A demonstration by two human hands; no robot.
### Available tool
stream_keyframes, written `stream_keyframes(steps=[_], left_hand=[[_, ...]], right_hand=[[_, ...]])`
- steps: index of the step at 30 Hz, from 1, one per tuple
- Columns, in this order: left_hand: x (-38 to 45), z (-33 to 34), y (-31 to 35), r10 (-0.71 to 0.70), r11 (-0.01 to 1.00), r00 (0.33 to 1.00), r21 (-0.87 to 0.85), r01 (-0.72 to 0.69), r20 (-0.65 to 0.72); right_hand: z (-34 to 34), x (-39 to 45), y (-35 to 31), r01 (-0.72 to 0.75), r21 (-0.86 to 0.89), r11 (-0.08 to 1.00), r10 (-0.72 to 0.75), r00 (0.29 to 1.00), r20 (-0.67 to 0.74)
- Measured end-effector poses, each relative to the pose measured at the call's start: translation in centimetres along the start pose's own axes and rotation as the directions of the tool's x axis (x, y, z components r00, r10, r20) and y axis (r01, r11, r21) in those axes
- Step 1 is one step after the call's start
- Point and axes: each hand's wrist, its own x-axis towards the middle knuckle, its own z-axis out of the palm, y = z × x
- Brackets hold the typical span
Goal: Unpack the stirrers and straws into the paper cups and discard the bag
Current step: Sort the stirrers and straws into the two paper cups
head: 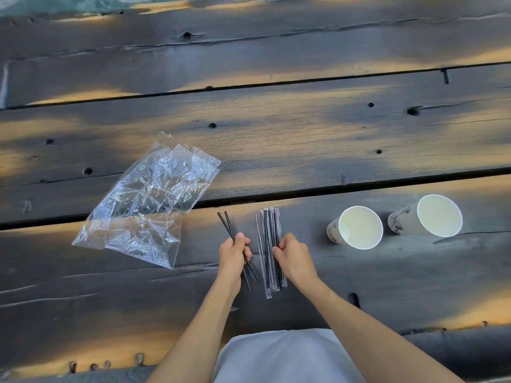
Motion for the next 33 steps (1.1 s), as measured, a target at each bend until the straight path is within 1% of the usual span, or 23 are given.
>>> stream_keyframes(steps=[2,4,8,12,14,19,23,25,27,28,29,31,33], left_hand=[[0.1,0.0,0.0,-0.037,0.997,0.999,-0.068,0.037,0.003],[0.2,0.1,0.0,-0.064,0.996,0.998,-0.065,0.063,-0.008],[0.0,0.1,0.0,-0.091,0.996,0.996,-0.008,0.091,-0.014],[-0.3,0.2,-0.2,-0.117,0.993,0.993,0.030,0.116,0.018],[-0.3,0.3,-0.2,-0.126,0.992,0.991,0.030,0.125,0.035],[-0.5,0.3,0.0,-0.129,0.991,0.990,0.040,0.126,0.063],[-0.7,0.7,0.5,-0.079,0.997,0.993,0.029,0.076,0.093],[-1.0,0.9,0.7,-0.052,0.998,0.987,-0.018,0.056,0.154],[-1.3,1.1,0.7,-0.049,0.998,0.975,-0.036,0.058,0.217],[-1.4,1.1,0.6,-0.048,0.998,0.973,-0.016,0.053,0.224],[-1.4,1.1,0.6,-0.046,0.999,0.978,0.009,0.045,0.204],[-1.2,0.7,0.6,-0.038,0.999,0.993,0.013,0.037,0.114],[-0.7,0.2,1.0,-0.049,0.995,0.997,-0.078,0.054,0.060]], right_hand=[[0.2,0.0,-0.2,-0.003,-0.098,0.995,0.005,1.000,0.022],[0.5,0.2,-0.3,0.006,-0.164,0.987,0.001,0.999,0.044],[0.7,0.5,-0.4,0.001,-0.199,0.980,0.005,0.999,0.031],[1.0,0.3,-1.0,0.006,-0.265,0.964,-0.013,1.000,-0.024],[1.2,0.2,-1.2,0.001,-0.271,0.962,-0.013,0.999,-0.042],[1.0,0.2,-1.1,-0.011,-0.213,0.977,0.000,0.999,-0.053],[0.4,-0.3,-1.7,0.030,-0.179,0.983,-0.042,0.997,-0.062],[0.5,-0.7,-2.3,0.111,-0.125,0.986,-0.107,0.993,0.040],[0.8,-1.1,-2.8,0.223,-0.059,0.973,-0.210,0.962,0.173],[0.8,-1.3,-3.0,0.262,-0.023,0.965,-0.251,0.945,0.211],[0.9,-1.3,-3.1,0.270,0.020,0.963,-0.268,0.938,0.221],[1.0,-1.2,-3.0,0.209,0.087,0.974,-0.221,0.961,0.166],[1.0,-0.9,-2.8,0.121,0.068,0.990,-0.123,0.992,0.028]])
